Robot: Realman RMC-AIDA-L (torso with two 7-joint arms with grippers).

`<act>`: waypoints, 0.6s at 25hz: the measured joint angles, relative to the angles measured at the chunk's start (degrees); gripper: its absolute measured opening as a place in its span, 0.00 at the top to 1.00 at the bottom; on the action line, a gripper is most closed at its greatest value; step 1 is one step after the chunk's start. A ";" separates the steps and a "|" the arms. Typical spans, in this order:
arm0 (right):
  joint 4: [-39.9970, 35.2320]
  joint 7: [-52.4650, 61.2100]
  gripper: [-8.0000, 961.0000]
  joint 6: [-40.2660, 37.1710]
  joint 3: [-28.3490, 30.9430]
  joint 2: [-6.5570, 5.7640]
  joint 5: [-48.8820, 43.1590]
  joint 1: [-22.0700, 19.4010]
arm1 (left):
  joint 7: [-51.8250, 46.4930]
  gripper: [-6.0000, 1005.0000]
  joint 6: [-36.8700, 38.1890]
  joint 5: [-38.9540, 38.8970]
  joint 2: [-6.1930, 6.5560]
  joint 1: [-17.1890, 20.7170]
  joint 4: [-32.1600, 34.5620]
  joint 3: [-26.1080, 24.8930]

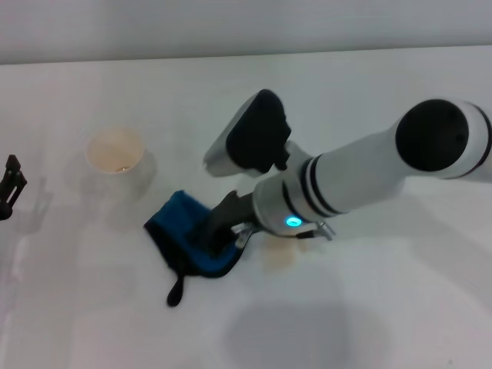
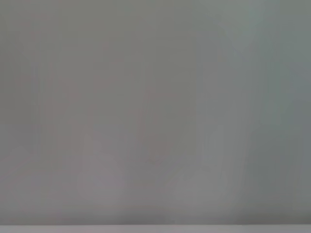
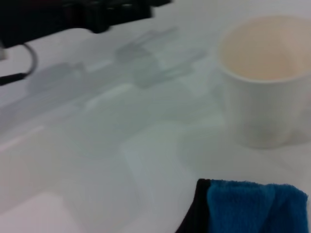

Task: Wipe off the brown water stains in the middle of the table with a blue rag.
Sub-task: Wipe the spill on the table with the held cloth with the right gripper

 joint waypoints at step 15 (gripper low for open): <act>2.43 -1.77 0.93 15.13 28.52 -0.87 -20.29 -4.08 | 0.00 0.11 0.07 -0.18 0.06 -0.26 -0.75 -0.08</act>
